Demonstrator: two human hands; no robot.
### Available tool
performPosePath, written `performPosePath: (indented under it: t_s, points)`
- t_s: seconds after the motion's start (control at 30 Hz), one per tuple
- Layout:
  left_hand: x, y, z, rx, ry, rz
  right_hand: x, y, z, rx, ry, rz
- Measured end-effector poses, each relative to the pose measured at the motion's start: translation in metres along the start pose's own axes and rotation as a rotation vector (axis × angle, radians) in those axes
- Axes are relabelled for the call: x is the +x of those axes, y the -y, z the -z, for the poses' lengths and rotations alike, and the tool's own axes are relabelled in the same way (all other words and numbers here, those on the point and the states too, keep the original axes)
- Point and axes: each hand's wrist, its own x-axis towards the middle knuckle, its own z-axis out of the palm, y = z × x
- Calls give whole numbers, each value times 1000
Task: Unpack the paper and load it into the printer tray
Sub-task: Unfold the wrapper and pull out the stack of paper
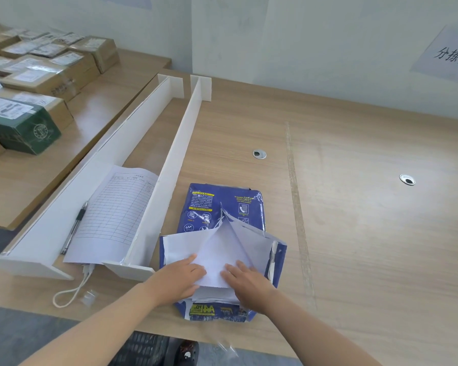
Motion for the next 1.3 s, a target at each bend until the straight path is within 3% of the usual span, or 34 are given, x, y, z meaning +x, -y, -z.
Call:
performPosePath:
  t_s: [0.07,0.13,0.2,0.27,0.47,0.63,0.8,0.97,1.07,1.23,1.3]
  points:
    - [-2,-2,-1,-308,-22,190,0,-1,2,5,5,14]
    - [-2,-7,4,-584,-231,367,0,-2,6,16,14,10]
    - [-1,-13,15,-739,-455,522,0,-4,11,25,24,-5]
    - [1,-14,22,-820,-552,668,-1,-5,18,40,33,-19]
    - [7,-9,30,-1005,-553,925,-12,-14,36,164,-34,-92]
    - [11,-5,42,-1201,-390,1111,-22,-16,48,221,-122,-144]
    - [11,-17,54,-1463,-271,1214,-31,-11,63,225,-216,-124]
    - [8,-30,56,-1743,-153,1194,-47,-8,81,205,-275,-74]
    - [8,-34,56,-1972,-223,1160,-60,-9,94,162,-251,-42]
    - [11,-37,60,-2075,-392,1114,-88,-17,123,190,-203,18]
    - [15,-39,66,-2088,-388,1092,-98,-20,131,198,-220,33]
